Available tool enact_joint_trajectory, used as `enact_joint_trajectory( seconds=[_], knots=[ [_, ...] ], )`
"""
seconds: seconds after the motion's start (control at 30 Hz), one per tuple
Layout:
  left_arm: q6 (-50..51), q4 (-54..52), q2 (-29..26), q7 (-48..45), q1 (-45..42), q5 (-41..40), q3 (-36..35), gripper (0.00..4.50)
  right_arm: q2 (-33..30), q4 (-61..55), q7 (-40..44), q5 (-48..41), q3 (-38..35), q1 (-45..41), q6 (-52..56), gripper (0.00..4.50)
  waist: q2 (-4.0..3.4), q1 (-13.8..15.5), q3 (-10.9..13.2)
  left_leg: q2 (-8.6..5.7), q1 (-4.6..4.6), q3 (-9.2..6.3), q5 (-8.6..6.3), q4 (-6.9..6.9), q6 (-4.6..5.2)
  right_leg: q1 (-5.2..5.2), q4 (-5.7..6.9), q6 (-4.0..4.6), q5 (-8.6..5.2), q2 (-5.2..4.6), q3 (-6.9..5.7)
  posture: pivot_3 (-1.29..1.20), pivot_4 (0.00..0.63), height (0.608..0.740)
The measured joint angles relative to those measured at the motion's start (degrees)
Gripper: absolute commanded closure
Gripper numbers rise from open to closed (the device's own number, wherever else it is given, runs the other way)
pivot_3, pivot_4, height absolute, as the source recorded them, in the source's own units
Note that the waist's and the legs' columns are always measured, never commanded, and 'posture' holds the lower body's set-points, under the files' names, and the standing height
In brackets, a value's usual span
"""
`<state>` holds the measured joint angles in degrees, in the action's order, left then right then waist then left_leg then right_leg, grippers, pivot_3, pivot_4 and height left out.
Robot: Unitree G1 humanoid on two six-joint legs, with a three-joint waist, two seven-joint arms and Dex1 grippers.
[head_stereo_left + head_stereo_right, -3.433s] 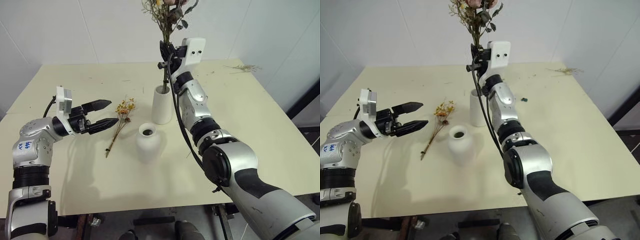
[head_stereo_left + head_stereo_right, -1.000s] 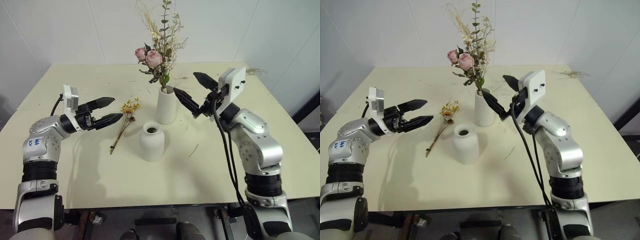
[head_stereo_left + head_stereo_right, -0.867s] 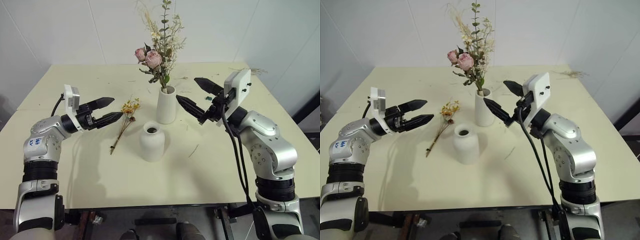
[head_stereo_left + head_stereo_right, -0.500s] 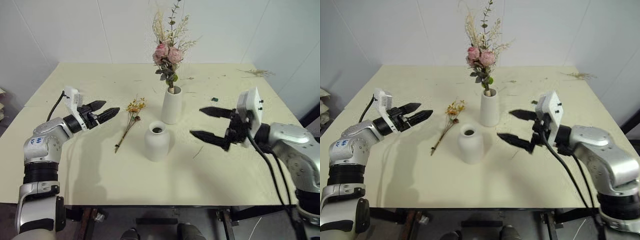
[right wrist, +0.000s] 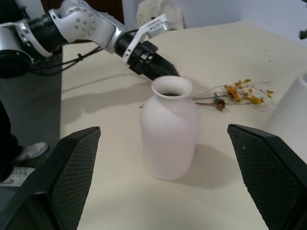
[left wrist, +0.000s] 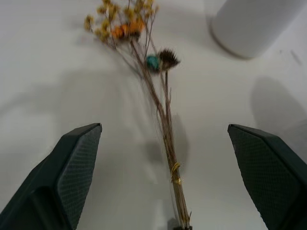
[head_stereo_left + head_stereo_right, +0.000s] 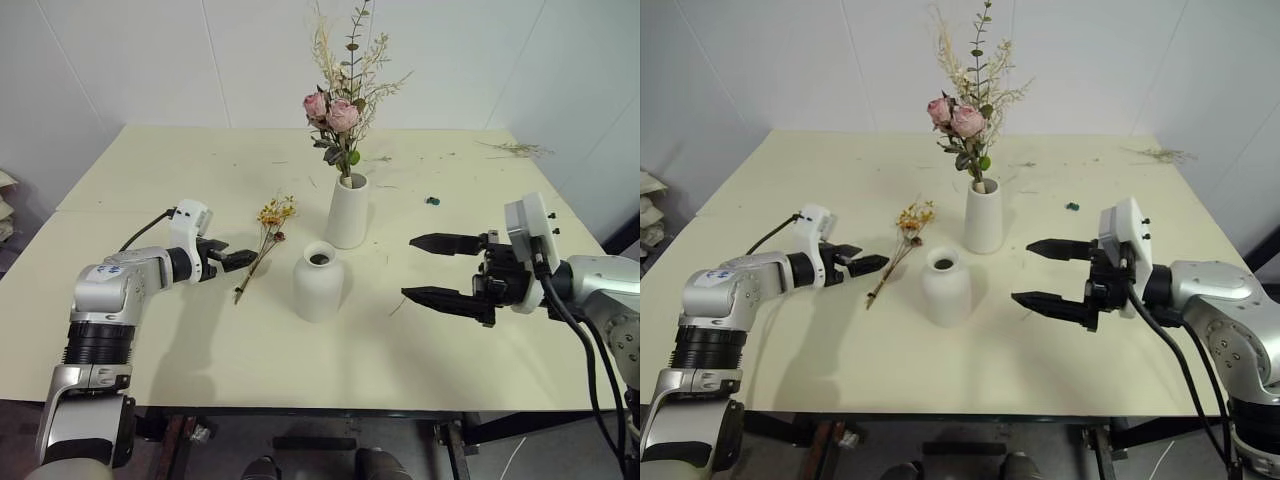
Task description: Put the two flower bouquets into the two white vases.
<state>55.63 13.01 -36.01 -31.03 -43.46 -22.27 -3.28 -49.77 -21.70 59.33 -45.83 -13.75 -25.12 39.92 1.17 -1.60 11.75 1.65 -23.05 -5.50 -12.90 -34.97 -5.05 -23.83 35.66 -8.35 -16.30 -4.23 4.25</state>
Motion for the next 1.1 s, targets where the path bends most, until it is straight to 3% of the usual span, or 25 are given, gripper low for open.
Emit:
enact_joint_trajectory(
  seconds=[0.33, 0.6, 0.87, 0.97, 1.1],
  knots=[
    [5.4, 0.1, 4.1, 3.2, -5.0, 3.4, 5.0, 0.0, 0.0, 1.5, -0.4, 1.0, 0.0, -0.4, -1.1, 0.01, 0.02, 0.0, 0.0, 0.0, 0.0, 0.0, -0.01, 0.0, 0.0, 0.01, -0.04, -0.01, 0.0, 0.0, 0.0, 0.0, 0.15, 0.74],
    [9.9, 9.5, 4.4, 2.0, -13.6, 7.4, 11.2, 0.0, 0.0, 1.5, -1.0, 1.5, 0.2, -0.6, -1.1, 0.01, 0.08, 0.0, 0.0, -0.01, -0.02, 0.0, -0.03, 0.0, 0.01, 0.02, -0.11, -0.02, 0.01, 0.0, -0.01, 0.0, 0.15, 0.74],
    [12.5, 19.2, 6.7, 1.1, -22.3, 9.8, 12.9, 0.0, 0.0, 1.4, -2.5, 1.8, 0.2, -0.6, -1.1, 0.01, 0.11, -0.1, 0.1, -0.02, -0.03, 0.01, -0.08, 0.02, 0.02, 0.02, -0.13, -0.03, 0.01, 0.0, -0.01, 0.0, 0.15, 0.74],
    [12.7, 20.6, 6.8, -0.1, -22.4, 10.4, 14.5, 0.54, 0.0, 1.4, -2.8, 1.8, 0.2, -0.6, -1.1, 0.0, 0.11, -0.2, 0.1, -0.02, -0.02, 0.0, -0.1, 0.04, 0.04, 0.01, -0.11, -0.03, 0.01, 0.0, -0.02, 0.0, 0.15, 0.74],
    [13.9, 21.3, 6.8, -1.2, -22.3, 11.3, 15.7, 1.74, 0.0, 1.3, -3.4, 1.8, 0.2, -0.4, -1.1, 0.0, 0.17, 0.0, 0.1, -0.02, -0.04, 0.01, -0.11, 0.03, 0.04, 0.01, -0.12, -0.04, 0.01, 0.0, -0.02, 0.0, 0.15, 0.74]
  ],
)
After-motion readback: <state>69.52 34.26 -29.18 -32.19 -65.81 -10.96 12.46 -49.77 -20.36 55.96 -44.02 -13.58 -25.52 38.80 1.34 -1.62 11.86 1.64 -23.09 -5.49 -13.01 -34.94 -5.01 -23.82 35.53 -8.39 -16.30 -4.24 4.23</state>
